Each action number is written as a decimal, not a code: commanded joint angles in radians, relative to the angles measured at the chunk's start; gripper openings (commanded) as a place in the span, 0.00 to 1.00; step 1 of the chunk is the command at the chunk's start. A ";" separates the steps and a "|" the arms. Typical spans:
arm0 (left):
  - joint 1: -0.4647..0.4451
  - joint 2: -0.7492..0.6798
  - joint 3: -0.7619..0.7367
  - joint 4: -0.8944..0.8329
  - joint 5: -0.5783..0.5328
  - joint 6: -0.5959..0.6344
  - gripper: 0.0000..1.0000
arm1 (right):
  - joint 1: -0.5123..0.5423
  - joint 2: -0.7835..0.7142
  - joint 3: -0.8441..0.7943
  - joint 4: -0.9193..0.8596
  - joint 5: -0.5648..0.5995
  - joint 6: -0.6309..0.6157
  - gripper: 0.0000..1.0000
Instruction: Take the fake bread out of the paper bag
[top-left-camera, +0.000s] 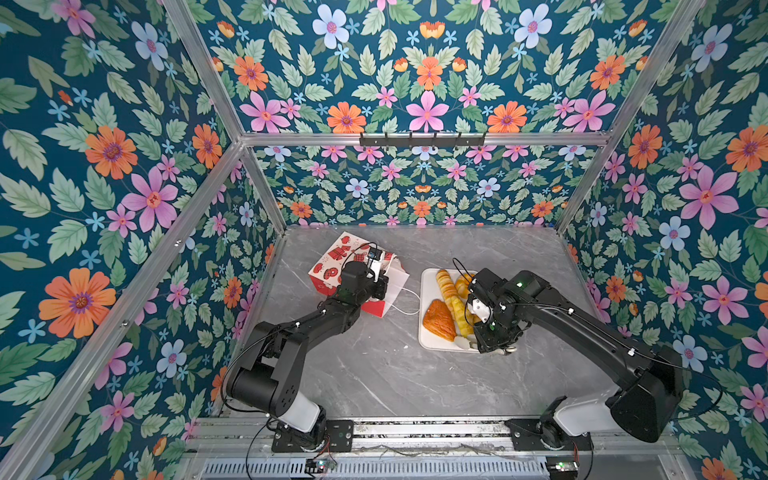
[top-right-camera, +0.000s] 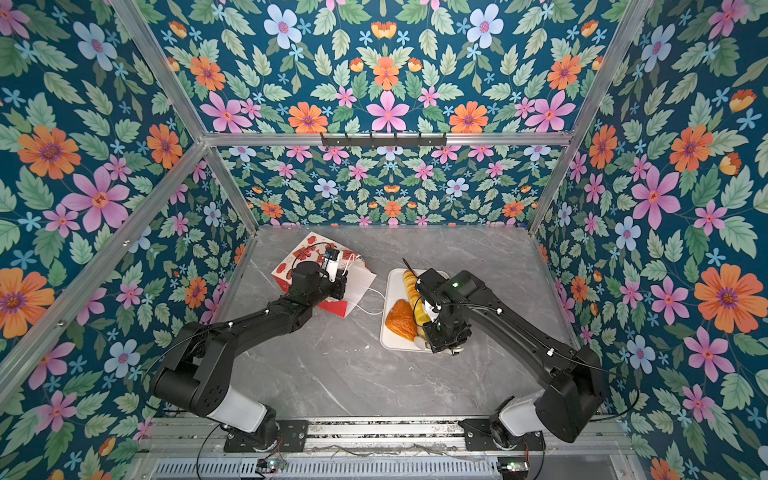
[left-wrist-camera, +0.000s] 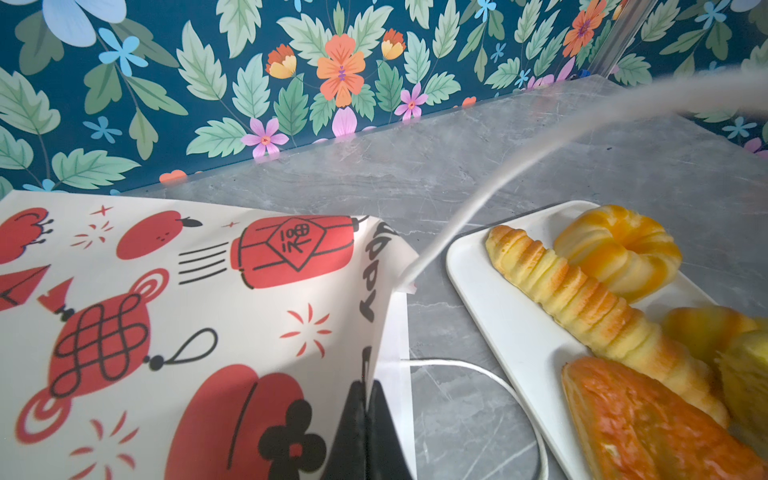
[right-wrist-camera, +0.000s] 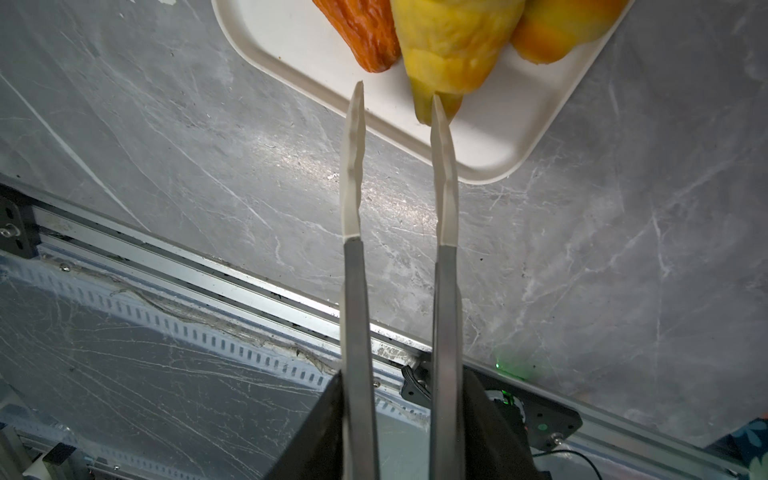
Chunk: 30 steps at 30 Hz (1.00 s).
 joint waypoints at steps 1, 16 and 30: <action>0.000 -0.006 0.009 0.001 0.016 0.000 0.00 | 0.000 -0.028 0.016 0.036 -0.051 -0.017 0.42; 0.000 -0.008 0.026 -0.012 0.026 -0.001 0.00 | -0.002 -0.125 -0.005 0.172 -0.050 -0.039 0.40; -0.001 -0.003 0.030 -0.016 0.033 -0.007 0.00 | -0.006 -0.105 -0.133 0.135 -0.093 -0.002 0.37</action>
